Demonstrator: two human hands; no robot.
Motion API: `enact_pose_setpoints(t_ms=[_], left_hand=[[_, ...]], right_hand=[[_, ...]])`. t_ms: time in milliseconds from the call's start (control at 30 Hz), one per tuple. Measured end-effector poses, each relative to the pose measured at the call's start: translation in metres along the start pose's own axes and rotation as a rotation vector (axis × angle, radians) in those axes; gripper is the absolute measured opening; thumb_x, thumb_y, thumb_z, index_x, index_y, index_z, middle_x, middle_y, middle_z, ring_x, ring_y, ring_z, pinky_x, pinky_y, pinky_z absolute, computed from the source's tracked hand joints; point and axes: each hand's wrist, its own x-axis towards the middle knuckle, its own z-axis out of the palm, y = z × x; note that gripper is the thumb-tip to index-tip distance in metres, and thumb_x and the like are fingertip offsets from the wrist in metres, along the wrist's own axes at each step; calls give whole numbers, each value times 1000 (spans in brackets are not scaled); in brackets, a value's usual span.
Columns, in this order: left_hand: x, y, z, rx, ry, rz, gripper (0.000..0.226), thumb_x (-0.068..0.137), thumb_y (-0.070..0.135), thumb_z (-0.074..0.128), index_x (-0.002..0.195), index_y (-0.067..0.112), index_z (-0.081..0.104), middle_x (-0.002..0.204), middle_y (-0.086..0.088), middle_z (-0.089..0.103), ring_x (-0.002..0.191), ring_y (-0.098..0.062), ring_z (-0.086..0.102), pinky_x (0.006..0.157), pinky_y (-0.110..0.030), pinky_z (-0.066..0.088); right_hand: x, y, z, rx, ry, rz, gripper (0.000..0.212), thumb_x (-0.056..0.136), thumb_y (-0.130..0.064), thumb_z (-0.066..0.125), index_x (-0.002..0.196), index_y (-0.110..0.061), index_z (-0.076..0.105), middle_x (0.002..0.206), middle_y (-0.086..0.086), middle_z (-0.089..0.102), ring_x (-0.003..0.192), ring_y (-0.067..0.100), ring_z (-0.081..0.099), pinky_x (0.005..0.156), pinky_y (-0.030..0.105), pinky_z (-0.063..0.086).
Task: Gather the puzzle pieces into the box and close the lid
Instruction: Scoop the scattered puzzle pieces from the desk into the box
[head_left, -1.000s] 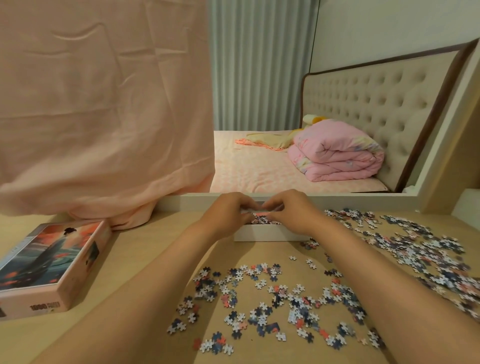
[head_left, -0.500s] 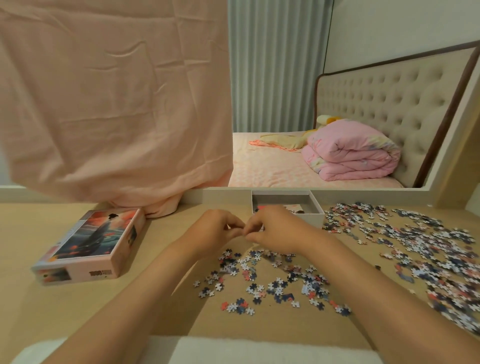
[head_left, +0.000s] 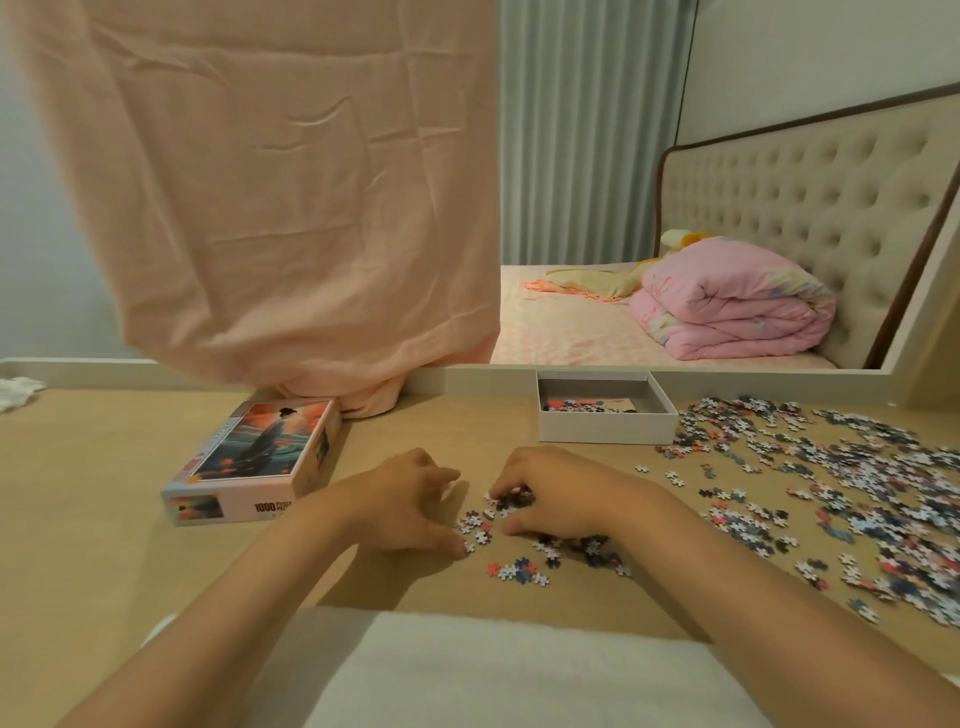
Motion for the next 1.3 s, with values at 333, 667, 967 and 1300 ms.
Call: enact_pose_setpoints(t_ms=[333,667,967,1300], left_hand=[[15,26,12,-183,161,106,37,88,28,69,124,26,66,105,12,69,87,-1,60,74,-7,45],[-9,29,2,-30,-9,26,66,65,68,75,124,43,57,100,21,55,93,-3,55,78,-23,45],[12,48,20,-195,153,191,28,84,30,74,112,29,71,92,13,67,80,-4,59,66,-7,41],[-7,56,17,-129,69,88,39,69,59,78,96,36,61,88,16,60,78,-1,55,66,-23,44]], right_hand=[[-23,-19,-5,180,-80,-89,37,74,-47,81,110,-40,73,99,-26,54,100,3,54,89,29,49],[-34,14,-6,210,51,70,10,83,-32,78,93,-30,78,87,-17,71,78,-1,63,68,18,47],[-43,-1,-3,358,-99,12,13,77,-27,83,89,-30,80,80,-18,73,69,-5,62,65,16,48],[-62,22,-15,357,-51,87,18,73,-26,86,88,-31,78,78,-9,71,66,0,59,62,17,48]])
